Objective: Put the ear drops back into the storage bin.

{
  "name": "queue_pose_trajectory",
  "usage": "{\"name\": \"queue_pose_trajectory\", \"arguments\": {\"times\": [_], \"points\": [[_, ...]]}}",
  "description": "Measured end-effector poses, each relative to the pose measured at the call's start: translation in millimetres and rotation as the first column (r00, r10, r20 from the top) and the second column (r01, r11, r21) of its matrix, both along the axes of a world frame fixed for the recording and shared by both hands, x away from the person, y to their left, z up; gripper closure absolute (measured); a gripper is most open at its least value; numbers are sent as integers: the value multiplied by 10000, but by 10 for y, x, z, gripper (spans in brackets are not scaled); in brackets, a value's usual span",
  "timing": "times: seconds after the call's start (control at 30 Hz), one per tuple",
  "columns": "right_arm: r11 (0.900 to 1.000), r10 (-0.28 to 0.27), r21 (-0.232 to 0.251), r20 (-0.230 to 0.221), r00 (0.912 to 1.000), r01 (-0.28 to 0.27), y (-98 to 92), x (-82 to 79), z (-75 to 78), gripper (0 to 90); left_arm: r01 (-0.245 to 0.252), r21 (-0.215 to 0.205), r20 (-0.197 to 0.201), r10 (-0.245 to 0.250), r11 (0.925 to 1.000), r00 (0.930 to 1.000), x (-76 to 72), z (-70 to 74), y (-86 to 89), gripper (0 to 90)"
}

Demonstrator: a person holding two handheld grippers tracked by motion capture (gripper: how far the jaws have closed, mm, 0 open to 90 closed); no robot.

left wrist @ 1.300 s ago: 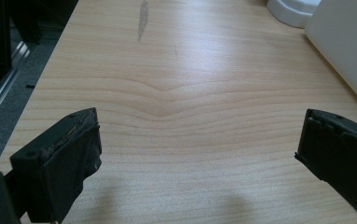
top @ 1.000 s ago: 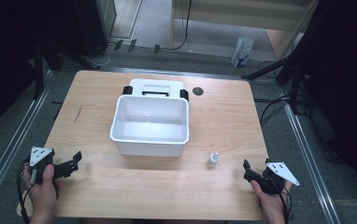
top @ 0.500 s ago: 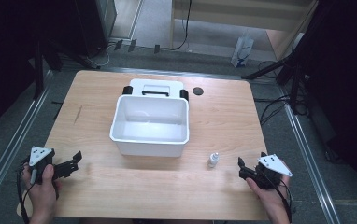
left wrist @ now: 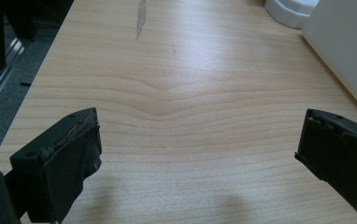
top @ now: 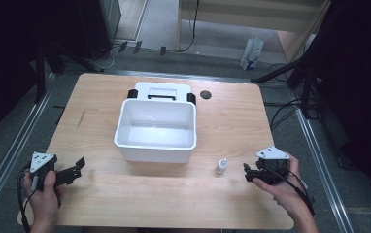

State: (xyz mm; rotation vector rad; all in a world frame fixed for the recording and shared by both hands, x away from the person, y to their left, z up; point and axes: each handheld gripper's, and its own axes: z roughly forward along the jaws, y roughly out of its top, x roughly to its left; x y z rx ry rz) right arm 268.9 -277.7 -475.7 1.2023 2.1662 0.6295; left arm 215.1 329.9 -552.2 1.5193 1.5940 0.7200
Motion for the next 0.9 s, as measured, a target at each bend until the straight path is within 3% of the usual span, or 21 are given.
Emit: {"name": "queue_pose_trajectory", "arguments": {"times": [0.03,0.1,0.13,0.17,0.27,0.3,0.43,0.47,0.53,0.57,0.6,0.67,0.7,0.73,0.77,0.83,0.9], "points": [[10000,0,0,0,10000,0,0,0,0,154,-2,-7,4,2,10000,10000,1,0,-1,5],[9984,197,-509,-696,9974,-232,66,62,43,156,-8,2,40,8,10000,10000,2,0,1,6],[9984,197,-509,-696,9974,-232,66,62,43,156,-6,-2,30,6,10000,10000,2,0,2,6],[9969,282,-701,-982,9948,-352,91,84,53,155,-8,-10,33,8,10000,10000,2,0,3,5],[9886,504,-1306,-1853,9814,-754,182,168,112,162,-3,-9,31,3,10000,10000,2,0,3,5],[9886,504,-1306,-1853,9814,-754,182,168,112,162,6,-14,20,-6,10000,10000,2,0,4,5],[9824,699,-1503,-2560,9642,-1111,249,256,190,165,-2,-44,35,2,10000,10000,2,0,5,5],[9792,799,-1571,-2848,9552,-1287,283,296,230,181,2,-53,41,-1,10000,10000,1,0,6,5],[9786,898,-1511,-2979,9504,-1398,292,310,248,194,5,-71,56,-5,10000,10000,0,-1,8,5],[9761,1164,-1344,-3413,9327,-1710,331,342,293,225,9,-74,58,-9,10000,10000,0,-1,8,5],[9761,1164,-1344,-3413,9327,-1710,331,342,293,225,13,-68,57,-13,10000,10000,0,-1,8,5],[9718,1402,-1241,-3801,9143,-2006,372,358,333,226,13,-36,37,-13,10000,10000,0,0,5,5],[9714,1540,-1037,-4107,8987,-2138,405,371,363,225,9,-18,46,-9,10000,10000,1,0,3,5],[9714,1540,-1037,-4107,8987,-2138,405,371,363,225,5,-18,46,-5,10000,10000,2,0,2,5],[9725,1529,-953,-4283,8906,-2127,427,376,381,225,1,-23,51,-1,10000,10000,2,0,2,5],[9711,1595,-908,-4404,8835,-2205,462,391,414,239,3,-27,50,-3,10000,10000,1,0,3,5],[9703,1640,-889,-4419,8820,-2249,499,400,446,255,2,-23,49,-2,10000,10000,1,0,2,5]]}}
